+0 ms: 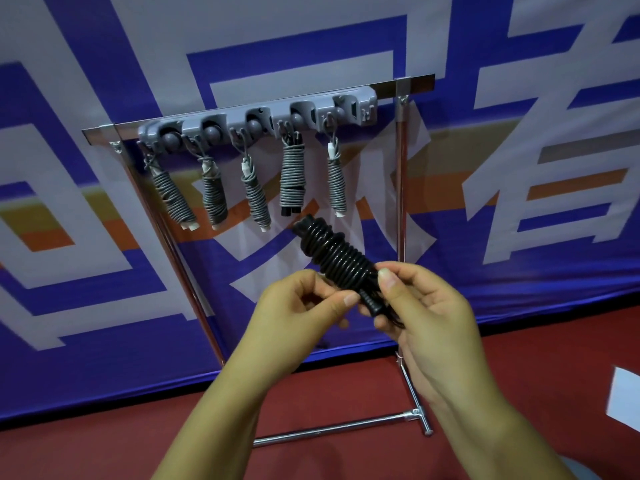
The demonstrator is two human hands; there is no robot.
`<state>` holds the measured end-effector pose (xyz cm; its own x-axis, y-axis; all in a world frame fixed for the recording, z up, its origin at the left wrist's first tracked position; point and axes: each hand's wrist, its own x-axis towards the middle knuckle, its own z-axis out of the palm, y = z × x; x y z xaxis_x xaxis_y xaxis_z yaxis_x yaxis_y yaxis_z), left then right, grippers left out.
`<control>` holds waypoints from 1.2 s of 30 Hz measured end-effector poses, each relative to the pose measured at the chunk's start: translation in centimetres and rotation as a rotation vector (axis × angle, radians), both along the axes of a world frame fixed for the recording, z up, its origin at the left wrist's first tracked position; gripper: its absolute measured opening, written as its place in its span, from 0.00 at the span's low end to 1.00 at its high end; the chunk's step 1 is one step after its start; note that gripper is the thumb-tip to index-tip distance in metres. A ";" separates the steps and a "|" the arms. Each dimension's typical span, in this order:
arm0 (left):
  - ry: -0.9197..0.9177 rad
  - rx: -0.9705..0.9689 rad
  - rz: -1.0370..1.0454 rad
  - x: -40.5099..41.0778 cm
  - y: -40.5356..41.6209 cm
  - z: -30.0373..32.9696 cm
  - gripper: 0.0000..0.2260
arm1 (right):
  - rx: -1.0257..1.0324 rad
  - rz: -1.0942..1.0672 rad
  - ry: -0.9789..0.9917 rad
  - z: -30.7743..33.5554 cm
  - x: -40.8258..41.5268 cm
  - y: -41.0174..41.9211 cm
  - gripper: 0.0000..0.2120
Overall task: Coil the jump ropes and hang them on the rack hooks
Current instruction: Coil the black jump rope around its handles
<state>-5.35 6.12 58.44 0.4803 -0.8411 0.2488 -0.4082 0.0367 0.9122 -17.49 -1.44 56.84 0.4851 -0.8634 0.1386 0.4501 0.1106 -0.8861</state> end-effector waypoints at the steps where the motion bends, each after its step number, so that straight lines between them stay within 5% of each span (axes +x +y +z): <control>1: 0.018 0.002 -0.009 -0.2 0.0 0.1 0.10 | 0.024 0.000 -0.008 0.1 -0.1 0.1 0.05; 9: 0.200 -0.048 -0.026 0.3 -0.4 -0.5 0.16 | 0.065 0.077 -0.041 1.5 -0.9 0.2 0.09; 11: 0.242 -0.110 -0.089 0.4 -0.5 -0.6 0.10 | 0.099 0.141 -0.047 1.8 -1.0 0.0 0.09; 14: 0.234 -0.210 -0.219 0.4 -0.5 -0.5 0.17 | 0.174 0.255 -0.030 2.2 -1.2 -0.5 0.10; 18: 0.240 -0.297 -0.339 -0.2 -0.2 -0.1 0.30 | 0.369 0.430 -0.054 2.5 -1.2 -0.7 0.09; 23: 0.287 -0.368 -0.190 -0.6 -0.5 -0.3 0.32 | 0.701 0.584 -0.162 2.6 -0.7 -0.5 0.13; 25: 0.283 -0.360 -0.134 -0.6 -0.4 -0.7 0.30 | 0.580 0.536 -0.106 2.3 -0.7 -0.4 0.14; 30: 0.308 -0.322 -0.054 -0.5 -0.3 -0.7 0.13 | -0.131 0.170 0.195 0.3 -0.5 -0.1 0.18; 33: 0.343 -0.287 -0.038 -0.7 -0.2 -0.5 0.15 | -0.600 -0.012 0.313 -0.6 -0.6 -0.1 0.14; 36: 0.407 -0.257 -0.058 -0.9 -0.1 -0.4 0.16 | -0.839 -0.126 0.321 -1.0 -0.5 -0.4 0.14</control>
<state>-6.27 5.97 58.03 0.5360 -0.8053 0.2533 -0.0107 0.2936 0.9559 -17.95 -1.81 55.84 0.5179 -0.5893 0.6200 0.1323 -0.6609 -0.7387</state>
